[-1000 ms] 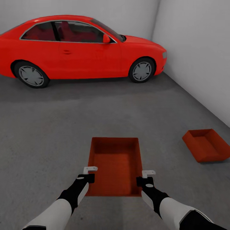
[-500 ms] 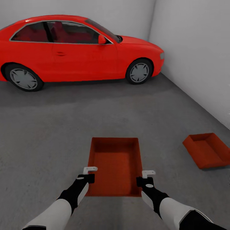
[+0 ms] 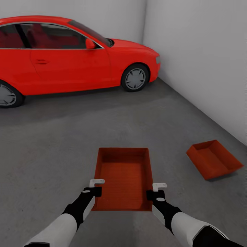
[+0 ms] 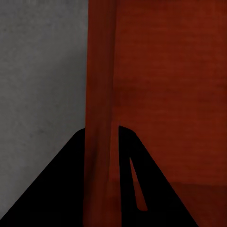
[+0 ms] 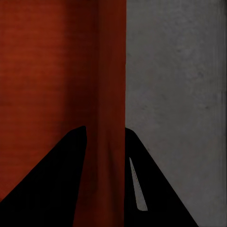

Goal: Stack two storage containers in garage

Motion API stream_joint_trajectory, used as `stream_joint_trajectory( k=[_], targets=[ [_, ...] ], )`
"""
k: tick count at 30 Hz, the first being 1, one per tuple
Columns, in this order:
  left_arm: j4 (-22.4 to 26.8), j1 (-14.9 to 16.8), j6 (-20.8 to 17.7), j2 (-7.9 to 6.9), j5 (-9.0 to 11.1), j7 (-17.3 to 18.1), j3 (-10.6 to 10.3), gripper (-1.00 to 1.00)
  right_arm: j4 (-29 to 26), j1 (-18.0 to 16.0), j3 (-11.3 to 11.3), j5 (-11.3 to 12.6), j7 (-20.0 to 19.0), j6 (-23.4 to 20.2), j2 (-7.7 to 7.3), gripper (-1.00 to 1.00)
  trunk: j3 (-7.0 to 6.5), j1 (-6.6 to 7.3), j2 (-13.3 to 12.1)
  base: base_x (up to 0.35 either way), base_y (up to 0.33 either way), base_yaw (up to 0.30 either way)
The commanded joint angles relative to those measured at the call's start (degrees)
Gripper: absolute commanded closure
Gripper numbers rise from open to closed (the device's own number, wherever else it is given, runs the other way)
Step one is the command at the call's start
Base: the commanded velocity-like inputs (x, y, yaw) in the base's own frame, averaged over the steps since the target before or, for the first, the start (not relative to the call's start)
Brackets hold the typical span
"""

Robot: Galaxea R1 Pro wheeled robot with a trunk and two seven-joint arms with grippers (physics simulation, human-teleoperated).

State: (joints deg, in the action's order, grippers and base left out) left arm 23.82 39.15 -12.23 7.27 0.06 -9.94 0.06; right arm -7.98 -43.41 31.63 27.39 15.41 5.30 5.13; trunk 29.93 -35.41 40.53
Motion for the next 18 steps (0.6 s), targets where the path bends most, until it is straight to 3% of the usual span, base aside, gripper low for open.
stream_joint_trajectory(
  k=[1, 18],
  targets=[
    [2.63, 0.05, -0.4, -0.24, 0.38, -0.26, 1.17, 1.0, 2.88, 0.0, 1.56, 0.58, 0.0, 0.08, -0.04, 1.0, 0.06, -0.04, 0.05, 0.321, 0.0, -0.243],
    [2.63, 0.05, -0.54, -0.24, 0.42, -0.25, 1.17, 1.0, 2.88, 0.0, 1.53, 0.59, 0.01, 0.08, -0.04, 1.0, 0.06, -0.04, 0.05, 0.321, 0.0, -0.243]
  ],
)
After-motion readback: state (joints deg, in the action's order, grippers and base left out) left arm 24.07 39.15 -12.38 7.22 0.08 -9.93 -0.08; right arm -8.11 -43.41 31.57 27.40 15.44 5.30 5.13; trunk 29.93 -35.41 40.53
